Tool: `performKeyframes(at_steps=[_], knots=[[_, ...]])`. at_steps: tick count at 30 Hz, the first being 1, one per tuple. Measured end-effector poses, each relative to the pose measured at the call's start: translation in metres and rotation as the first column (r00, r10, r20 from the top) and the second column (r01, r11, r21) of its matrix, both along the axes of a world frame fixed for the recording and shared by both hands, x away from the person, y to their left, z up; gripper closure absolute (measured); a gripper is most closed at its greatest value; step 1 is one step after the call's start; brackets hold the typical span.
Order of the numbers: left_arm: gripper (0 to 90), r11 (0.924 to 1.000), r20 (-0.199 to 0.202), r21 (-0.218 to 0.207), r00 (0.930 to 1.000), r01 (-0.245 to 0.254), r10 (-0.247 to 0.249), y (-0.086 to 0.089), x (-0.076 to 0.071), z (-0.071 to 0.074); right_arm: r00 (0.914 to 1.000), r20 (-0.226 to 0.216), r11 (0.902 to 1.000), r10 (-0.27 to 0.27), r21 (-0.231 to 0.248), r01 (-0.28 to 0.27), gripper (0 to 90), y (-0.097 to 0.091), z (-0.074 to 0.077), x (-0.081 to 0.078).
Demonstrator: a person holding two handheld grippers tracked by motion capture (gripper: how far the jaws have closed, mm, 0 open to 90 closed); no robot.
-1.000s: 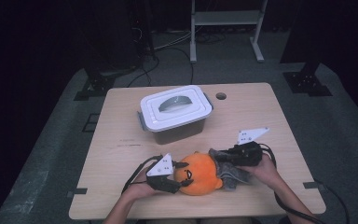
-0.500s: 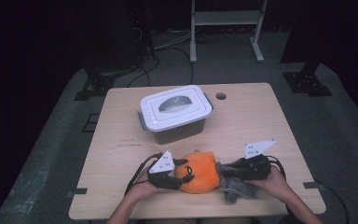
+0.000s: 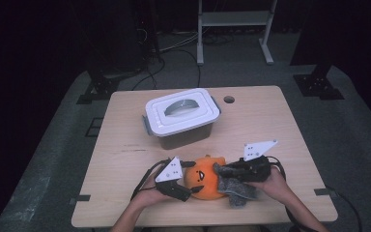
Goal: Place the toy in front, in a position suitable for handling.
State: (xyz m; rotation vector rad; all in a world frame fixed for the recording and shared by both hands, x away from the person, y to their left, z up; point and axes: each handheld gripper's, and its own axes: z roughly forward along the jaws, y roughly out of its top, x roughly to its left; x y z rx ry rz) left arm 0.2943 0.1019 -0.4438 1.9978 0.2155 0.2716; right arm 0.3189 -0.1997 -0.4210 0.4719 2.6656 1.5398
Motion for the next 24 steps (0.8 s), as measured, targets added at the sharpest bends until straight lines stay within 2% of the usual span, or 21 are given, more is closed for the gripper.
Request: performKeyframes(at_steps=[1,3,5,7,8,10,13,15,19,23,24], knots=[[17.0,1.0,-0.008,0.005,0.9999,0.007,-0.007,0.0,0.0,-0.002,1.0,-0.003,1.0,-0.005,0.001,0.005,77.5,-0.002,0.0,0.001],[17.7,0.9997,0.006,0.023,1.0,0.007,-0.007,-0.003,-0.001,-0.003,0.9999,0.003,0.9999,-0.011,-0.007,0.011,77.6,-0.003,-0.001,0.001],[30.0,0.9994,0.027,0.033,0.9996,-0.014,0.013,-0.004,-0.002,-0.001,0.9998,0.02,0.9999,-0.005,-0.011,0.005,77.6,-0.001,0.003,-0.001],[36.2,0.9994,0.004,0.002,0.9994,-0.036,0.036,-0.005,-0.001,0.001,0.9987,0.049,0.9999,0.014,-0.007,-0.014,77.8,0.003,0.011,-0.006],[37.1,0.999,-0.011,-0.005,0.999,-0.044,0.044,-0.007,0.0,0.002,0.998,0.056,0.9995,0.031,0.009,-0.031,77.7,0.007,0.014,-0.009],[37.7,0.9983,-0.023,-0.004,0.9981,-0.058,0.057,-0.011,0.001,0.005,0.9948,0.082,0.9981,0.061,0.001,-0.062,77.6,0.017,0.02,-0.015],[37.6,0.9967,-0.05,-0.008,0.9955,-0.081,0.081,-0.012,0.004,0.005,0.9871,0.136,0.9953,0.086,-0.057,-0.079,77.4,0.029,0.02,-0.021],[35.3,0.9965,-0.054,-0.015,0.9952,-0.082,0.081,-0.01,0.004,0.005,0.9883,0.131,0.9955,0.078,-0.063,-0.07,77.6,0.026,0.017,-0.021],[18.7,0.9988,-0.076,-0.034,0.9966,-0.035,0.033,-0.007,0.004,0.003,0.9938,0.105,0.998,0.038,-0.054,-0.032,77.6,0.011,0.011,-0.02],[16.3,0.9999,-0.046,0.008,0.9989,-0.013,0.013,-0.01,0.002,0.0,0.9951,0.098,0.9985,0.012,-0.055,-0.006,77.7,0.002,0.009,-0.017],[22.0,0.9996,-0.021,0.021,0.9996,-0.016,0.017,-0.01,0.0,0.0,0.995,0.099,0.9985,0.009,-0.055,-0.003,77.7,0.002,0.01,-0.017]])
